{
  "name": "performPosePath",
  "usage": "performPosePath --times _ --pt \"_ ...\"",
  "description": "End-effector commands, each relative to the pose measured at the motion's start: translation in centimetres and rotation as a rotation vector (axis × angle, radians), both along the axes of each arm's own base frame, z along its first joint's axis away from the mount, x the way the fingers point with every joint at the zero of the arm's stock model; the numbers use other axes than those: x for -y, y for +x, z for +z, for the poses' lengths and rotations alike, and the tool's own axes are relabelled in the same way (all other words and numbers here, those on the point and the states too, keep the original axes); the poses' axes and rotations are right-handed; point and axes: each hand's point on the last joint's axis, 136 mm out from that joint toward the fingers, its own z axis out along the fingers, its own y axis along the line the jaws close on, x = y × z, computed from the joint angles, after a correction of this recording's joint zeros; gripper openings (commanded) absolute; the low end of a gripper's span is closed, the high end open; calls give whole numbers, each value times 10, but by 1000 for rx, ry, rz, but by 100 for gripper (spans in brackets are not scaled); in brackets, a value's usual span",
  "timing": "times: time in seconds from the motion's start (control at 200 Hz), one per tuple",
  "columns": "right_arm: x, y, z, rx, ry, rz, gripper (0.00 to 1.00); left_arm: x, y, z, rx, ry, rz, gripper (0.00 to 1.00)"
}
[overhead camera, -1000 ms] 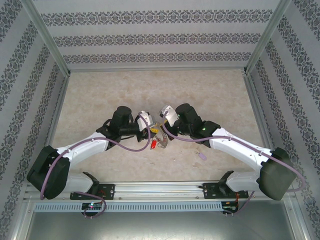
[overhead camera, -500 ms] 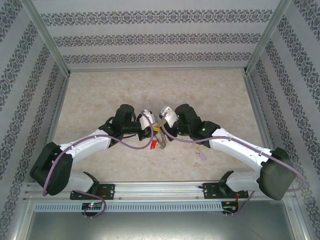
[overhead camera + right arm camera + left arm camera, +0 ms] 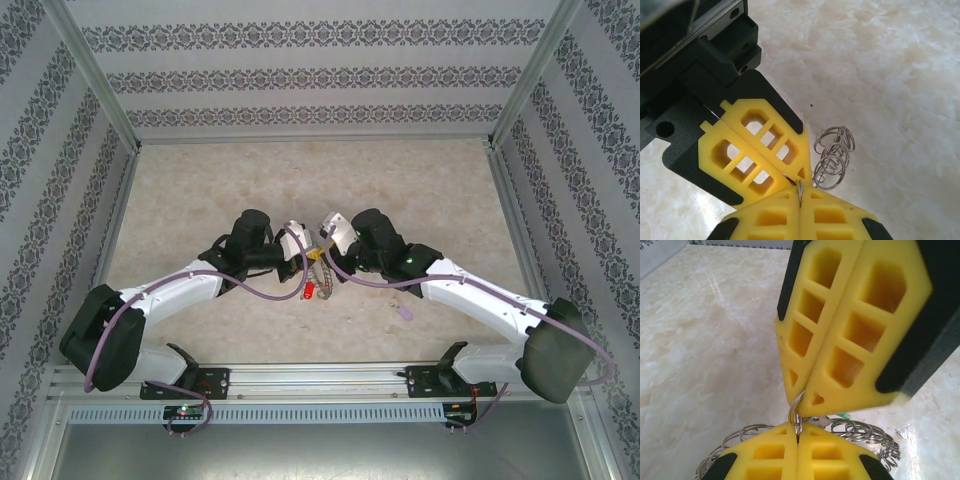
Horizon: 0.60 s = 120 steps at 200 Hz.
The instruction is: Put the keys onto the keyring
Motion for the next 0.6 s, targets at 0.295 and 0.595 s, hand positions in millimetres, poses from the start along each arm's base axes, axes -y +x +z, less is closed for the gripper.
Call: performPosePath --times 0.295,0.595 --pt "14 9 -1 2 13 -82 0 -8 -3 -10 20 14 42 0" --pt "1 5 13 13 51 -24 0 -8 -6 -9 16 12 30 21"
